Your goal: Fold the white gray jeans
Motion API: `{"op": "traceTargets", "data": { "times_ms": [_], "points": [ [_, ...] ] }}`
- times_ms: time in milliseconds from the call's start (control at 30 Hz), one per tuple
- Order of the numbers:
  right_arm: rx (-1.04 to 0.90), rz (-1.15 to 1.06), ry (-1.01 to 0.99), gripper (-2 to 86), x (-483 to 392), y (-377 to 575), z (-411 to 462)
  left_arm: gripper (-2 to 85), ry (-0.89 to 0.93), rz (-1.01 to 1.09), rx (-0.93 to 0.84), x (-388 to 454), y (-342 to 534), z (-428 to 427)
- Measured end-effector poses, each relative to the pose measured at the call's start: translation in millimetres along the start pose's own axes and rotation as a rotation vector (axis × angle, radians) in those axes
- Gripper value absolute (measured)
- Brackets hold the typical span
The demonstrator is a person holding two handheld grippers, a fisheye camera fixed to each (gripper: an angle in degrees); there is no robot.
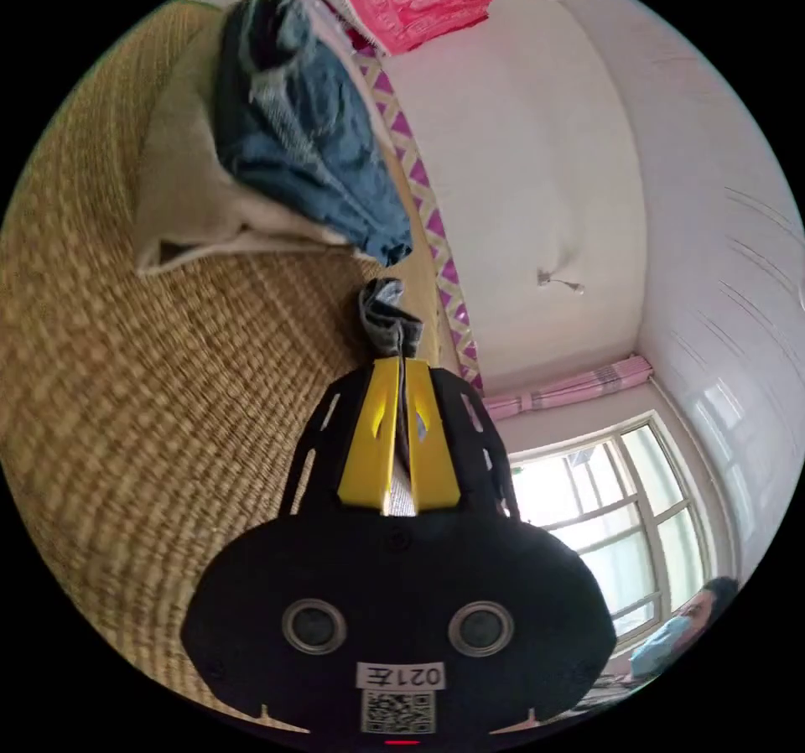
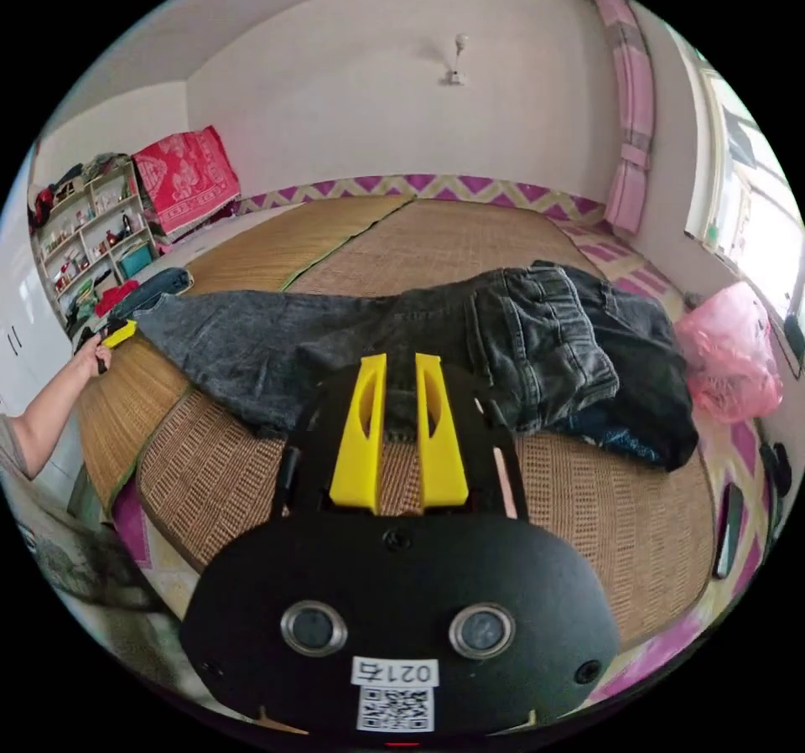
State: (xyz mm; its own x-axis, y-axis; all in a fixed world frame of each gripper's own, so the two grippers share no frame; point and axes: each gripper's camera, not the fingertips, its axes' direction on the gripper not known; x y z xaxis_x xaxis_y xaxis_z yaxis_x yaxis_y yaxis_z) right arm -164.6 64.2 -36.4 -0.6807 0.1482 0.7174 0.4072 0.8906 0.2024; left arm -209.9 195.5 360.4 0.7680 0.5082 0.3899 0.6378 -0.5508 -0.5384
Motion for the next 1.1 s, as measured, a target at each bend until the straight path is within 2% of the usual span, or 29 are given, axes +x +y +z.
{"op": "traceTargets", "data": {
  "times_ms": [100, 167, 233, 400, 533, 733, 900, 1100],
  "points": [
    [-0.003, -0.189, 0.011, 8.2, 13, -57, 26, 2.4, -0.111, 0.290, -0.119, 72, 5, 10],
    [-0.022, -0.338, 0.088, 9.0, 20, -89, 55, 4.5, -0.070, 0.453, -0.218, 113, 13, 42],
    [-0.088, -0.540, 0.158, 10.1, 30, -123, 105, 6.2, -0.074, 0.645, -0.320, 161, 28, 95],
    [-0.327, -0.727, 0.094, 11.9, 75, -177, 216, 7.4, -0.200, 0.968, -0.576, 219, 58, 230],
    [-0.483, -0.805, 0.027, 11.4, 114, -209, 287, 7.8, -0.229, 1.084, -0.714, 246, 76, 325],
    [-0.610, -0.807, -0.128, 9.0, 171, -225, 354, 7.9, -0.232, 1.182, -0.732, 281, 100, 395],
    [-0.549, -0.788, -0.196, 0.1, 217, -220, 355, 7.9, -0.223, 1.171, -0.731, 291, 115, 415],
    [-0.418, -0.827, -0.247, -0.9, 257, -185, 318, 8.2, -0.230, 1.191, -0.734, 303, 133, 428]
  ]
}}
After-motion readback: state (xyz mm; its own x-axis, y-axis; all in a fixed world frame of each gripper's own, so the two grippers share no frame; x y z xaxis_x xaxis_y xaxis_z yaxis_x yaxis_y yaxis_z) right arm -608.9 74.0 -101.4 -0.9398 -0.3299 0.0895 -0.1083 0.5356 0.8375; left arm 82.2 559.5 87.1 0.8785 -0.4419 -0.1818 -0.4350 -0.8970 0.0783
